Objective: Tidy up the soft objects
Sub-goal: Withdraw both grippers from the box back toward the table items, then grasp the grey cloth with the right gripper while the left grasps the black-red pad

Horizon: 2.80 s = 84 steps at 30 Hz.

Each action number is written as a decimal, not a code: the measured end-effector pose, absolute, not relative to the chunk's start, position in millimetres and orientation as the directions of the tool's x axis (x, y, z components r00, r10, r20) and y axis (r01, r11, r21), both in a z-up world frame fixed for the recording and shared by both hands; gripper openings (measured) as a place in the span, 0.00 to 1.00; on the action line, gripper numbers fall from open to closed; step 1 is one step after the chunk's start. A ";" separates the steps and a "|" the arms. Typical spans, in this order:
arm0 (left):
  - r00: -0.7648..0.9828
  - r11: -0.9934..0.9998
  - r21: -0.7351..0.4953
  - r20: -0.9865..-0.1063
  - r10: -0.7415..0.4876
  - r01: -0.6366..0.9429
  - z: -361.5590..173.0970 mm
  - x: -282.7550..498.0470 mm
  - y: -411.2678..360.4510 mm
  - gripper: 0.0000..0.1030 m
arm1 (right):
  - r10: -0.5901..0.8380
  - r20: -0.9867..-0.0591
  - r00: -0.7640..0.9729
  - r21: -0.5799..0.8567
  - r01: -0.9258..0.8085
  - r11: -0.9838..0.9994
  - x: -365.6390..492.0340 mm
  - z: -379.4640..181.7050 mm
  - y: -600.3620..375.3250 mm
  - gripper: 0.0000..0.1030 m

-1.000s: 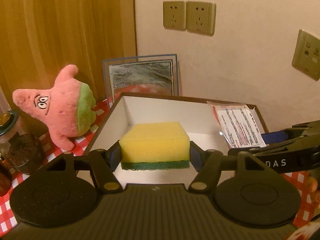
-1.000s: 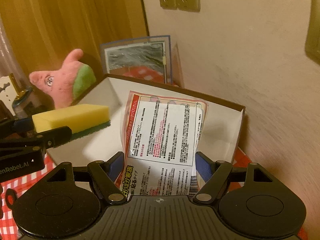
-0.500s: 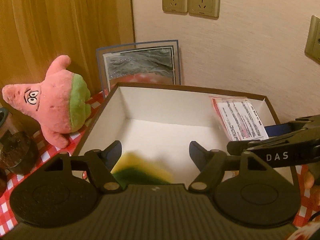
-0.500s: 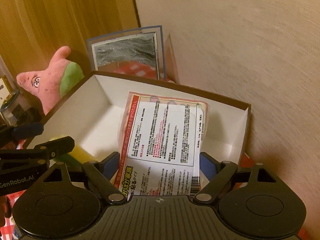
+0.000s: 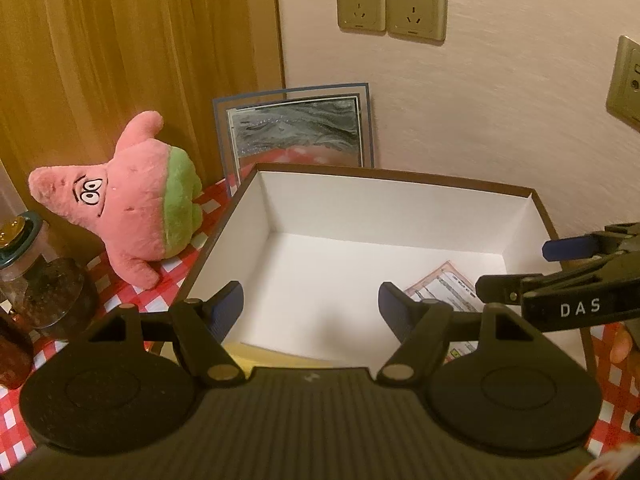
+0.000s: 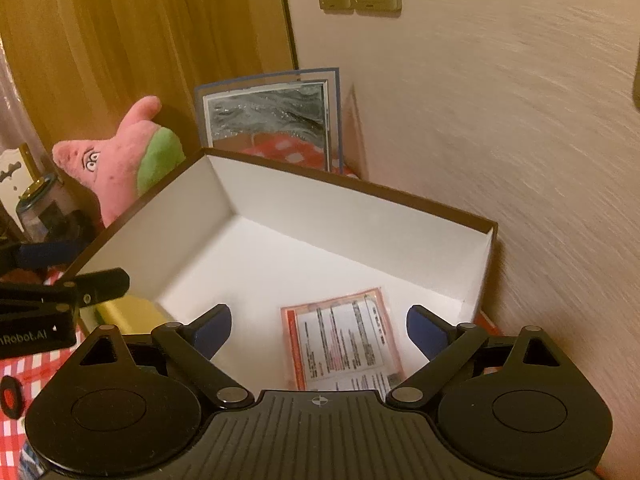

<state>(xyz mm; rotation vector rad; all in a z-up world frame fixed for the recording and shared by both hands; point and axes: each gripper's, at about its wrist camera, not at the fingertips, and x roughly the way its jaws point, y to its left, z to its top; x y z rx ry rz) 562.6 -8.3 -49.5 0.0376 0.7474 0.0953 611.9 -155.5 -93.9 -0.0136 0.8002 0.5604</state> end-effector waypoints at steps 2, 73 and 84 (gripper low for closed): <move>0.729 0.995 0.068 -0.677 0.099 -0.072 -47.1 559.3 -10.3 0.71 | 0.471 -0.685 0.556 0.202 -0.477 0.856 608.3 -93.5 -158.5 0.91; 0.506 0.911 0.032 -0.823 0.258 -0.412 -89.9 250.4 117.9 0.70 | 0.387 -0.762 0.519 -0.082 -0.671 0.737 342.6 -197.8 -33.5 0.91; 0.496 0.919 0.024 -0.836 0.234 -0.393 -103.7 252.5 126.2 0.70 | 0.325 -0.728 0.604 -0.193 -0.635 0.748 347.0 -220.0 -21.5 0.67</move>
